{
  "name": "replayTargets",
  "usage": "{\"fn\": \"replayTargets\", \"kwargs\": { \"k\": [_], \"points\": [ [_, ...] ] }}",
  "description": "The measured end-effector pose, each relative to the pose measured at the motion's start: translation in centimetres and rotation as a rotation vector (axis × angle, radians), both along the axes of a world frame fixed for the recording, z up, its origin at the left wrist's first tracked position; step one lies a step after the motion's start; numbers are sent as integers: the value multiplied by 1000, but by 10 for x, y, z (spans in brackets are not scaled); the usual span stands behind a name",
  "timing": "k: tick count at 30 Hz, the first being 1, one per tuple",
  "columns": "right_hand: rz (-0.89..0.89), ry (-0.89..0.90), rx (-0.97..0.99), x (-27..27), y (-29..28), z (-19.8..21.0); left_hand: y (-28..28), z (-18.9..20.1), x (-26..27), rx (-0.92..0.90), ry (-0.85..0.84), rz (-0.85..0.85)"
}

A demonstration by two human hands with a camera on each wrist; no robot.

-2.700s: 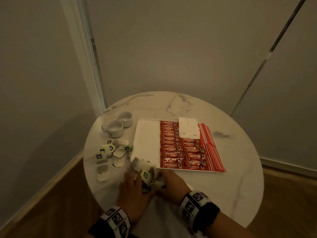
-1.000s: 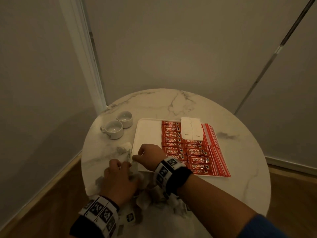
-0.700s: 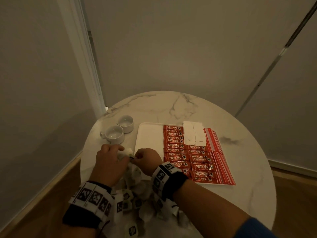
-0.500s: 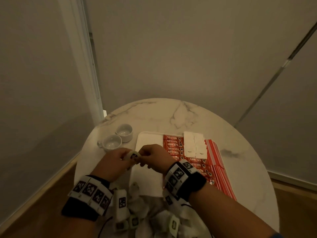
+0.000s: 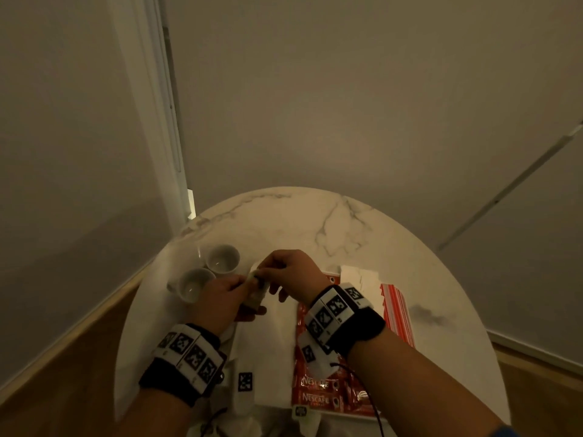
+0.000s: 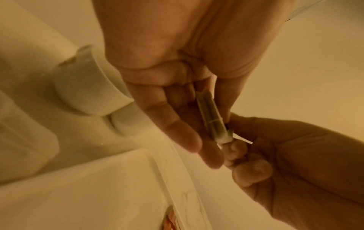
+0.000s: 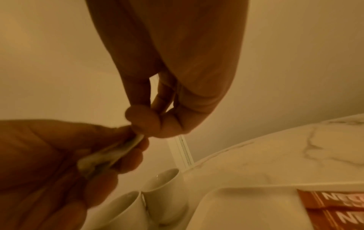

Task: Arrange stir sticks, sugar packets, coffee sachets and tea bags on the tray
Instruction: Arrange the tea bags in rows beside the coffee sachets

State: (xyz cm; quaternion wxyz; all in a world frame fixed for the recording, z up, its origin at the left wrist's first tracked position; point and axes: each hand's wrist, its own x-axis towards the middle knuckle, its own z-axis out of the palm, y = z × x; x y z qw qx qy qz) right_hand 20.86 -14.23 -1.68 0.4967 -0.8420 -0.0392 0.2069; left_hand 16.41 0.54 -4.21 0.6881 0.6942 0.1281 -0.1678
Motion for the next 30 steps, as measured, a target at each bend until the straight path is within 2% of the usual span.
{"fn": "replayTargets", "kwargs": {
  "k": [8, 14, 16, 20, 25, 30],
  "points": [
    [53, 91, -19, 35, -23, 14, -19, -3, 25, -118, 55, 38],
    [26, 109, 16, 46, -26, 15, -27, -5, 36, -86, 34, 78],
    [93, 65, -88, 51, -27, 16, -28, -6, 39, -70, 42, 72],
    [318, -56, -455, 71, -34, 13, -28, -14, 42, 8, 65, 22],
    [320, 7, -636, 91, -47, -19, -26, -23, 33, 182, 59, -137],
    [291, 17, -735, 104, -51, -54, -21, -26, 19, 223, 83, -267]
  ]
}}
